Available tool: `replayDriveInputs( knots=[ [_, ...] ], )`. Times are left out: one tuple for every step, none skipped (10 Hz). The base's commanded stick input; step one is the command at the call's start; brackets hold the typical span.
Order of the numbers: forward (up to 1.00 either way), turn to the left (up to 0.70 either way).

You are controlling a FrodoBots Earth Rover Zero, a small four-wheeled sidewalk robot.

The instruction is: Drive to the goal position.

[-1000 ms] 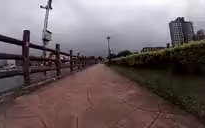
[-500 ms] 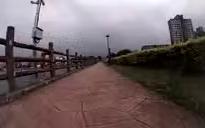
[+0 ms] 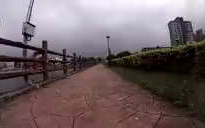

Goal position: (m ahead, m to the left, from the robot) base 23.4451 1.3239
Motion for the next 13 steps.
replayDriveInputs(
  knots=[
    [1.00, 0.00],
    [1.00, 0.06],
    [1.00, 0.24],
    [1.00, 0.39],
    [1.00, 0.30],
    [1.00, 0.00],
    [1.00, 0.00],
    [1.00, 0.00],
    [1.00, 0.00],
    [1.00, 0.00],
    [1.00, 0.00],
    [1.00, 0.10],
    [1.00, 0.32]
  ],
)
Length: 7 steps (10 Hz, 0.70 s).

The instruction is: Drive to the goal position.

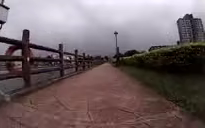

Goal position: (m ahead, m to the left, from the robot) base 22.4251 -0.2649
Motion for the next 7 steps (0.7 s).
replayDriveInputs(
  knots=[
    [1.00, 0.00],
    [1.00, 0.00],
    [1.00, 0.00],
    [1.00, 0.00],
    [1.00, 0.00],
    [1.00, 0.00],
    [1.00, 0.00]
  ],
)
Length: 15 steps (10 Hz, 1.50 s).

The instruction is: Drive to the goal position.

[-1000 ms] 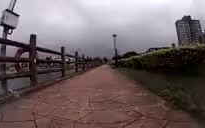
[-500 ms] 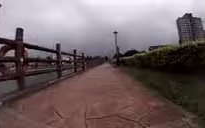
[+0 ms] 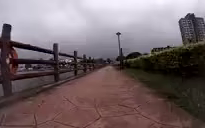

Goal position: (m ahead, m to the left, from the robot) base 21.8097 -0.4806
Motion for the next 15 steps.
replayDriveInputs(
  knots=[
    [1.00, 0.00],
    [1.00, 0.00],
    [1.00, 0.00],
    [1.00, 0.00],
    [1.00, 0.00],
    [1.00, 0.00],
    [1.00, 0.00],
    [1.00, 0.00],
    [1.00, 0.00],
    [1.00, 0.00],
    [1.00, 0.00],
    [1.00, 0.00],
    [1.00, 0.00],
    [1.00, 0.00],
    [1.00, 0.00]
  ],
)
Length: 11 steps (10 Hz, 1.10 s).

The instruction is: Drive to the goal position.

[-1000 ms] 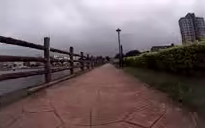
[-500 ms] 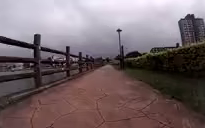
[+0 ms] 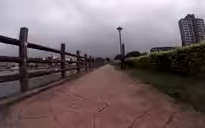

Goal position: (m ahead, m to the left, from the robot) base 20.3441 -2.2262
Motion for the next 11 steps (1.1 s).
replayDriveInputs(
  knots=[
    [1.00, 0.00],
    [1.00, 0.00],
    [1.00, 0.00],
    [1.00, 0.00],
    [1.00, 0.00],
    [1.00, 0.00],
    [1.00, 0.00],
    [1.00, 0.00],
    [1.00, 0.00],
    [1.00, 0.00],
    [1.00, 0.00]
  ],
)
